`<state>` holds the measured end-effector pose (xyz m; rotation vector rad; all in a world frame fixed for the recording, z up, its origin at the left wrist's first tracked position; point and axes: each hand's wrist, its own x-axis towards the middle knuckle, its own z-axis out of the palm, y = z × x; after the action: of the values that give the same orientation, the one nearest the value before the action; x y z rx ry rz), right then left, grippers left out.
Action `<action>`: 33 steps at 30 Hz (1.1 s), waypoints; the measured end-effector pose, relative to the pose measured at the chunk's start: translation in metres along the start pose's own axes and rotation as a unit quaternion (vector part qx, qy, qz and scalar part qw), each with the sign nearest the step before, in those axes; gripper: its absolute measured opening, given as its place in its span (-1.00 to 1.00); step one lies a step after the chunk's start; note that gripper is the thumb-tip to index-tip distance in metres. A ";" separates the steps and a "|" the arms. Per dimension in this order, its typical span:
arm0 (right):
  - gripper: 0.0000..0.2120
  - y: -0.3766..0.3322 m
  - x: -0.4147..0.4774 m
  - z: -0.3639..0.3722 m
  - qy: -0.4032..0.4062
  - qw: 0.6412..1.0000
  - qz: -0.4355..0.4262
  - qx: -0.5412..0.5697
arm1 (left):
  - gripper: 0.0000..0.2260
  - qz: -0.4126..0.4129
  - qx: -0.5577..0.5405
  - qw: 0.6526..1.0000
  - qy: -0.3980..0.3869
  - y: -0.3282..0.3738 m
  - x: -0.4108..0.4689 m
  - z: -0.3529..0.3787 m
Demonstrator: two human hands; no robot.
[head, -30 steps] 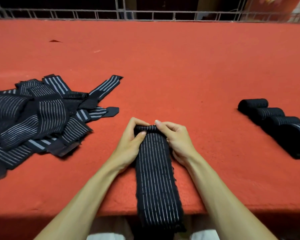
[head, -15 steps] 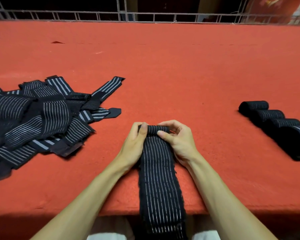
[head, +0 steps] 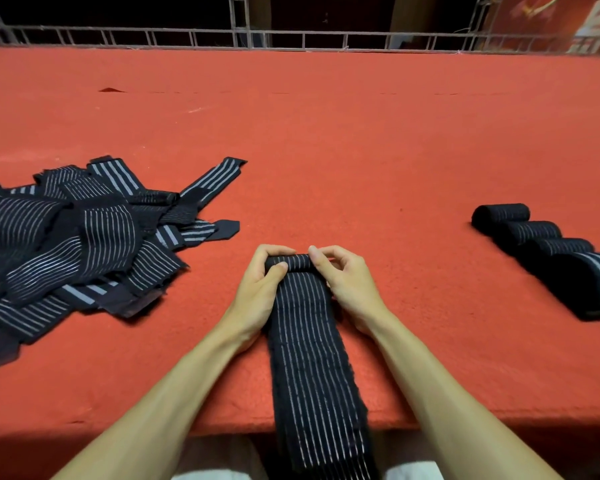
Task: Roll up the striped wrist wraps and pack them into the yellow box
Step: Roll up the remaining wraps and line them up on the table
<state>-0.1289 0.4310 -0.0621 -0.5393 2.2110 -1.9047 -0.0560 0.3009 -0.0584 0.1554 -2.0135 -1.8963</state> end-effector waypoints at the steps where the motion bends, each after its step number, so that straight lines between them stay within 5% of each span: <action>1: -0.72 -0.001 0.000 -0.001 -0.003 1.000 0.015 0.010 | -0.82 -0.003 -0.004 1.000 -0.006 0.000 -0.001 0.000; 9: -0.88 -0.002 -0.010 -0.006 0.000 0.993 -0.010 0.117 | -0.68 0.003 0.020 0.999 -0.039 -0.003 -0.002 -0.001; 21: -0.73 0.003 -0.012 -0.010 -0.011 0.983 -0.079 0.166 | -0.74 -0.016 0.092 0.995 -0.019 -0.005 0.000 0.004; 26: -0.76 0.001 -0.014 -0.012 -0.054 0.983 -0.061 0.163 | -0.89 0.032 0.032 0.999 -0.020 -0.005 -0.004 0.002; 33: -0.73 -0.003 -0.013 -0.007 -0.022 0.988 -0.040 0.146 | -0.72 0.072 0.005 0.996 -0.048 -0.007 -0.006 0.001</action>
<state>-0.1189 0.4417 -0.0593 -0.6197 1.8624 -2.1824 -0.0523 0.3027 -0.0662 -0.0774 -2.0369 -1.8351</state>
